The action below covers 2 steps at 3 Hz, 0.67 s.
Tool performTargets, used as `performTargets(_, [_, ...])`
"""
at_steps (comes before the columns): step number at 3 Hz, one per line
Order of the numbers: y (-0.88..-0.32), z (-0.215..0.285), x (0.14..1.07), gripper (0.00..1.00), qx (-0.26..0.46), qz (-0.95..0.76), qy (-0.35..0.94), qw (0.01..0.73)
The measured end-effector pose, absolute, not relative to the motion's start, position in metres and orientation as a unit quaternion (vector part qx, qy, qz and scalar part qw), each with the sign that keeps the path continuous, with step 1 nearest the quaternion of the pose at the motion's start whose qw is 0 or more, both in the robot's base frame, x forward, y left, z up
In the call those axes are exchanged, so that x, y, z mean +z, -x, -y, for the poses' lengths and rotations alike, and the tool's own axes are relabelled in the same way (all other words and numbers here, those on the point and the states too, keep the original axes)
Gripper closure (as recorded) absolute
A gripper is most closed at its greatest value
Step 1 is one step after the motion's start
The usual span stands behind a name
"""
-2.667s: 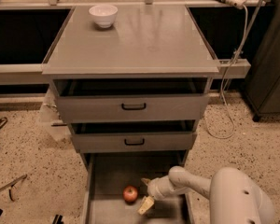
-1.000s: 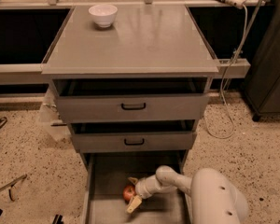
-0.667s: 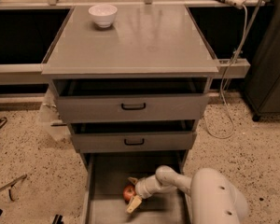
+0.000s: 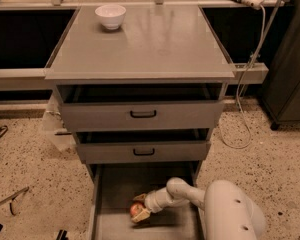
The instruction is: Pick apple from bottom drawer and place on counter
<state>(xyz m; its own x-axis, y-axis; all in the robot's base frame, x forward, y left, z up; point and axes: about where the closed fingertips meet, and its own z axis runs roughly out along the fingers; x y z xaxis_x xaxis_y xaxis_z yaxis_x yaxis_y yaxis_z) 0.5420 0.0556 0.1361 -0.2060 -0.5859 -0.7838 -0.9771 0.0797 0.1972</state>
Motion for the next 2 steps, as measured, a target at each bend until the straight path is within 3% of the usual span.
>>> performTargets(1, [-0.5419, -0.0556, 0.1361, 0.41, 0.367, -0.685, 0.571, 0.267])
performTargets(2, [-0.5419, -0.0557, 0.1360, 0.17, 0.367, -0.685, 0.571, 0.267])
